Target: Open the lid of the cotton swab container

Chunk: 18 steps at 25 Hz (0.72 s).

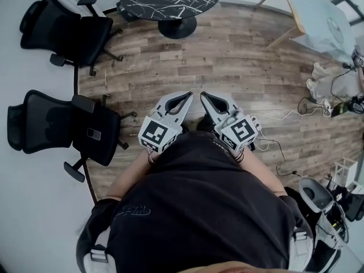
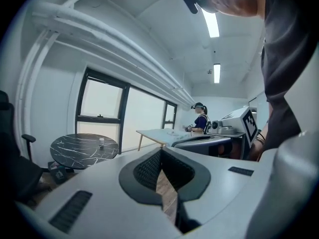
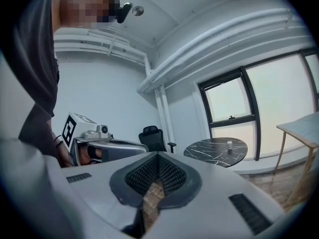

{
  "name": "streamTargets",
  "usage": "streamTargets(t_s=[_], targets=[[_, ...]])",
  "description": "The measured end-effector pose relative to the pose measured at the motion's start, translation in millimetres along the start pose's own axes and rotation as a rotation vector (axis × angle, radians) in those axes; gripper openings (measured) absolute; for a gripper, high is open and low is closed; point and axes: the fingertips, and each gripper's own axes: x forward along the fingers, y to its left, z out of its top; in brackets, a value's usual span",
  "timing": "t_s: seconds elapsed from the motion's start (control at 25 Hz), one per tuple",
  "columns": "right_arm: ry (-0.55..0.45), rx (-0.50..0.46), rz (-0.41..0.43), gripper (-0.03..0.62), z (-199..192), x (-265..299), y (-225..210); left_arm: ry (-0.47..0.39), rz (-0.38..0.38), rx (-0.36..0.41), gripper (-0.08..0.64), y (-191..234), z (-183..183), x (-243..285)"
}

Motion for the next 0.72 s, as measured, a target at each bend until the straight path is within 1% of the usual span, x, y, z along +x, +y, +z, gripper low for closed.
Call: streamTargets(t_s=[0.08, 0.36, 0.56, 0.72], targets=[[-0.003, 0.001, 0.012, 0.021, 5.1, 2.6, -12.5, -0.004, 0.022, -0.014, 0.014, 7.1, 4.2, 9.7], [0.009, -0.021, 0.063, 0.021, 15.4, 3.1, -64.9, -0.015, 0.054, -0.011, 0.014, 14.8, 19.6, 66.8], [-0.001, -0.042, 0.072, 0.021, 25.2, -11.7, -112.1, -0.039, 0.058, 0.005, 0.014, 8.3, 34.4, 116.2], [-0.005, -0.044, 0.065, 0.021, 29.5, -24.1, -144.8, -0.046, 0.042, 0.020, 0.014, -0.4, 40.3, 148.4]])
